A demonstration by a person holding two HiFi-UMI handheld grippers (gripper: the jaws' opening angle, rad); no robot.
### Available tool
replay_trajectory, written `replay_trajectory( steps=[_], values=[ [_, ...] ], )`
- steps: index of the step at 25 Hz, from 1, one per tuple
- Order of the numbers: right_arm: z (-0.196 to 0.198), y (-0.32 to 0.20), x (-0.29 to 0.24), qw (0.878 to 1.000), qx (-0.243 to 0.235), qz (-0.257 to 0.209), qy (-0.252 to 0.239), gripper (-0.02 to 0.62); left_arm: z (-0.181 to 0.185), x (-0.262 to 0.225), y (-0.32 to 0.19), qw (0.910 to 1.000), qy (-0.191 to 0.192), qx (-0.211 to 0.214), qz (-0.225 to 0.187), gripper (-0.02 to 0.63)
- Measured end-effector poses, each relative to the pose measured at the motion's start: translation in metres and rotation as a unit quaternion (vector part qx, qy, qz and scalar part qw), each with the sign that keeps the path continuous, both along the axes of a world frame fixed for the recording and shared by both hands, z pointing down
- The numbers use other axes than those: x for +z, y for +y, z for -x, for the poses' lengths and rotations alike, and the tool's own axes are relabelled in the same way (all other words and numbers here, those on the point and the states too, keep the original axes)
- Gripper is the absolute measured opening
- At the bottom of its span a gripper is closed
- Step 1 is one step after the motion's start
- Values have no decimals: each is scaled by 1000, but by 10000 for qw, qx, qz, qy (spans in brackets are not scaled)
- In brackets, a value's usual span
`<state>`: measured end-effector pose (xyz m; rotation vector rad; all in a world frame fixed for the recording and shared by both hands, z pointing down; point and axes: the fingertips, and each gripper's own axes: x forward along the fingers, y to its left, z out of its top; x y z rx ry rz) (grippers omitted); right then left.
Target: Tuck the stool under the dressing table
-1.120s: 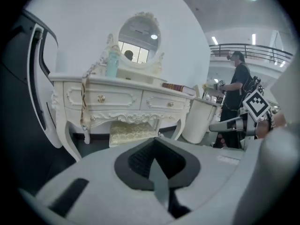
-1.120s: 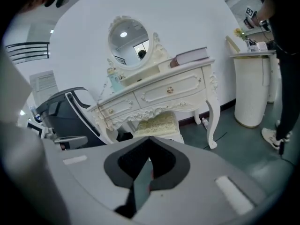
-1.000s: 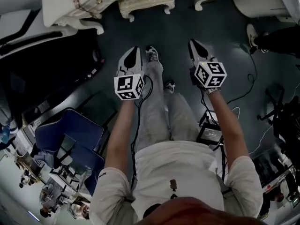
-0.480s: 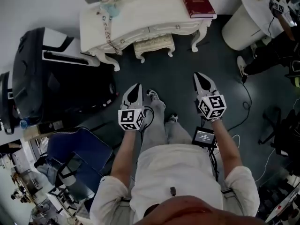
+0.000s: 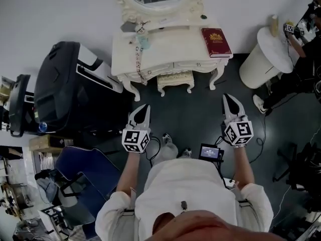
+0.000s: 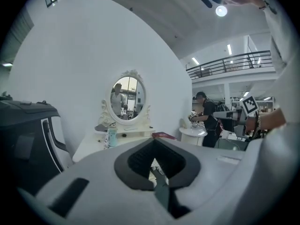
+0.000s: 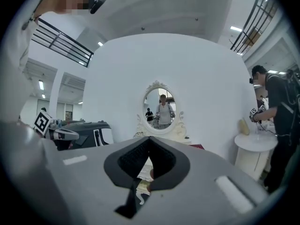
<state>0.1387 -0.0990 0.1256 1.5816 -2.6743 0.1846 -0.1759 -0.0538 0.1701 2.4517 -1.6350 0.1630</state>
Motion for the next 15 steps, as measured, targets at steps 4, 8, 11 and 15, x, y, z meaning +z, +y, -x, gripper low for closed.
replay_trajectory(
  steps=[4,8,11,15],
  values=[
    [-6,7,-38,9962,42,218,-846,6,13,-27,0,9998,39,92,-168,6],
    [17,11,-61,9893,-7,432,-1396,6,26,-49,-8,9990,222,131,-355,7],
    [49,13,-59,9921,4,474,-1163,6,33,-60,-17,9976,524,112,-430,6],
    [94,9,-56,9891,-64,606,-1337,6,30,-70,-34,9954,778,308,-472,6]
  ],
)
